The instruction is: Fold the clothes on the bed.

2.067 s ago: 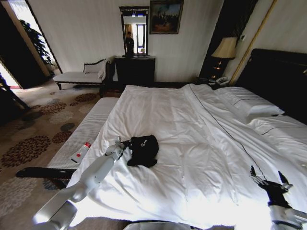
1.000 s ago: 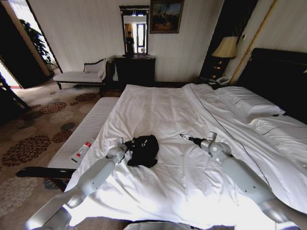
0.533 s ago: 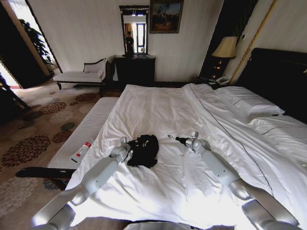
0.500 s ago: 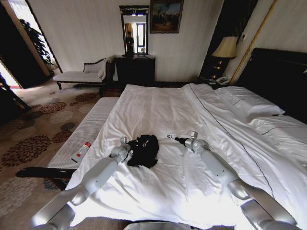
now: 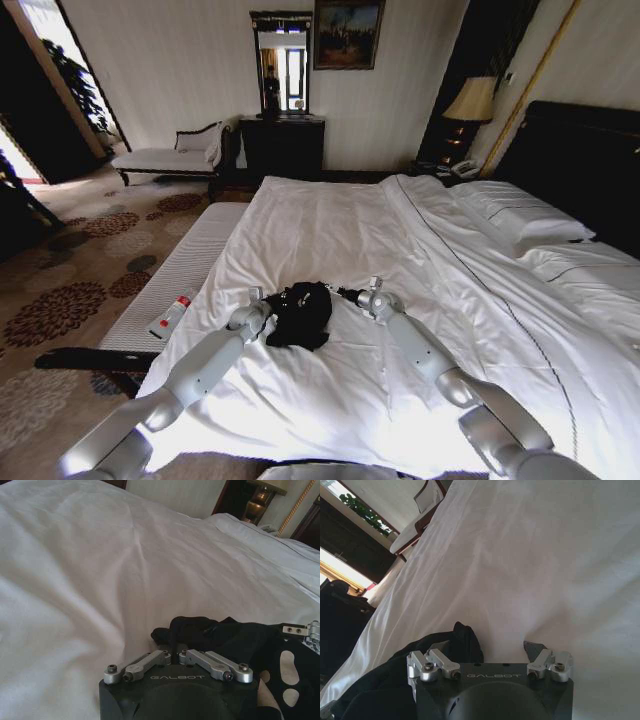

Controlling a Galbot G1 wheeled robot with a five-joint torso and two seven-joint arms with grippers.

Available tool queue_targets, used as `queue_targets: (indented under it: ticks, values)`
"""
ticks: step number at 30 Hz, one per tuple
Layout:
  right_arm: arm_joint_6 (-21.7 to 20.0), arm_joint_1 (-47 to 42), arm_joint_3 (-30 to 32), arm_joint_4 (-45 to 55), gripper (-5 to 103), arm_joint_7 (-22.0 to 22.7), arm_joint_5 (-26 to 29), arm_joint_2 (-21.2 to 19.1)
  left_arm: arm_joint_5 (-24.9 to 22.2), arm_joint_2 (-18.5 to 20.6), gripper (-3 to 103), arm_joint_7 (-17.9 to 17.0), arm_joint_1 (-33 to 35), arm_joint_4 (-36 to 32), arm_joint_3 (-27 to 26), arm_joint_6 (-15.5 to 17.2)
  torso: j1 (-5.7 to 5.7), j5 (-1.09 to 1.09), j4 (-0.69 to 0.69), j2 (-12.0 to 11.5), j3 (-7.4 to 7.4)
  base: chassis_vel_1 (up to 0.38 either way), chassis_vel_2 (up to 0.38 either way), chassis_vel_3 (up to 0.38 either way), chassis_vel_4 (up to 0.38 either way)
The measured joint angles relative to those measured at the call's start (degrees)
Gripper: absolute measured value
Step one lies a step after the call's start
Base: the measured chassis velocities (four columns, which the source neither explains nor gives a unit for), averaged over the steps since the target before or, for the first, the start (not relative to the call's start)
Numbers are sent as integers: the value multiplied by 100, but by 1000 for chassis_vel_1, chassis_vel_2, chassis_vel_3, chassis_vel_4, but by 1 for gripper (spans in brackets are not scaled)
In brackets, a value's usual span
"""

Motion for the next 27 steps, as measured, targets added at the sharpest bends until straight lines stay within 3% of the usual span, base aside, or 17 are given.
queue_targets:
  ticks: [11, 13, 17, 19, 22, 27]
  values:
    - [-10, -87, -20, 214, 41, -104, -21, -52, 1, -18, 2, -49, 42, -44, 24, 20, 0, 1, 0, 0, 0, 0, 0, 0, 0]
    - [-10, -87, -21, 214, 41, -105, -22, -51, 0, -18, 2, -50, 43, -45, 24, 20, 0, 0, 0, 0, 0, 0, 0, 0, 0]
    - [-29, -113, -33, 235, 20, -117, -46, -40, -45, -13, 2, -90, 64, -94, 27, 29, 0, 1, 0, 0, 0, 0, 0, 0, 0]
    - [-30, -119, -35, 243, 20, -117, -52, -40, -46, -10, 2, -91, 68, -96, 27, 30, 0, 1, 0, 0, 0, 0, 0, 0, 0]
    - [-31, -138, -35, 289, 4, -117, -58, -45, -50, 1, 2, -95, 75, -106, 26, 31, 0, 1, 1, 0, 0, 0, 0, 0, 0]
    - [-31, -144, -28, 336, 0, -117, -55, -75, -60, 2, 2, -107, 74, -115, 27, 34, 0, 1, 1, 0, 0, 0, 0, 0, 0]
